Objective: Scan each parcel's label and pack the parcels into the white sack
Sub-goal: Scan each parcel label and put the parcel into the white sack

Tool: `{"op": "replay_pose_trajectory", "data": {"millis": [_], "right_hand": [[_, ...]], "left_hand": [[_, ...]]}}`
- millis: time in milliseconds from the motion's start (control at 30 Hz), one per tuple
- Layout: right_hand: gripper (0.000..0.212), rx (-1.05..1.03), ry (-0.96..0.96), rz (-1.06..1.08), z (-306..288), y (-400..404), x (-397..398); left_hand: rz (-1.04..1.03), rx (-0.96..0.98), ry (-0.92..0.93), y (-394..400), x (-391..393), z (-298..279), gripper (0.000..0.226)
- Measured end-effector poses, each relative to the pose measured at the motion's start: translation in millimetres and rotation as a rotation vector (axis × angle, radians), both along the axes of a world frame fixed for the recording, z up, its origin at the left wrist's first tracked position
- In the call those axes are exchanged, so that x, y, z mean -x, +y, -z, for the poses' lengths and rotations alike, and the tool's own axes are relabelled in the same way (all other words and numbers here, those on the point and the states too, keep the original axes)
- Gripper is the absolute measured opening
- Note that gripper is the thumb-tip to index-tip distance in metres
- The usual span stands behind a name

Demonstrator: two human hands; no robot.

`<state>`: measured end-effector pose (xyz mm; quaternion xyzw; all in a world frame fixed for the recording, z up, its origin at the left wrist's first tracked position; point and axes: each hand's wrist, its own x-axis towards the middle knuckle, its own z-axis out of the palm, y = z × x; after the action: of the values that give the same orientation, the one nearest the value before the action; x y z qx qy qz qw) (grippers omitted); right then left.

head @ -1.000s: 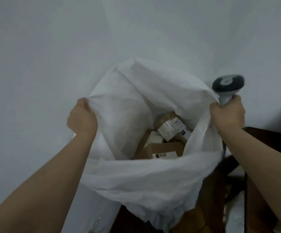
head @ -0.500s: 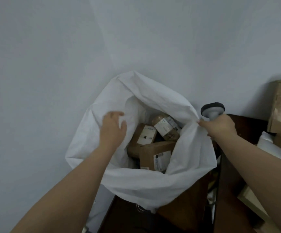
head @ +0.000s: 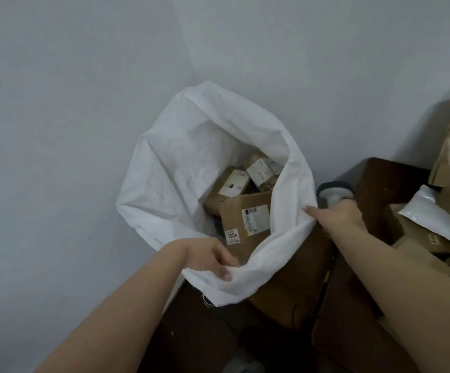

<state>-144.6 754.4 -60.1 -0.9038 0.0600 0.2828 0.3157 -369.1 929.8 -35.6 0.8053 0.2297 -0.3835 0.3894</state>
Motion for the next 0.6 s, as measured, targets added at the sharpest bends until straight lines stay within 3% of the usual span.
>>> {"op": "replay_pose_trajectory", "data": {"millis": [100,300,433,533,600], "right_hand": [[0.071,-0.035,-0.006,0.027,-6,-1,12],[0.060,-0.161,-0.292,0.248,-53,-21,10],[0.067,-0.170,-0.252,0.247,-70,-20,24],[0.085,-0.246,-0.176,0.276,-77,-20,39],[0.084,-0.299,-0.163,0.317,-80,-22,45]], "left_hand": [[-0.065,0.016,-0.018,0,8,-4,0.029],[-0.169,0.103,-0.216,0,-9,-24,0.019],[-0.025,0.051,-0.207,2,-11,-32,0.025],[-0.002,0.027,-0.217,7,2,-30,0.027],[-0.004,0.014,-0.249,9,9,-32,0.028]]}}
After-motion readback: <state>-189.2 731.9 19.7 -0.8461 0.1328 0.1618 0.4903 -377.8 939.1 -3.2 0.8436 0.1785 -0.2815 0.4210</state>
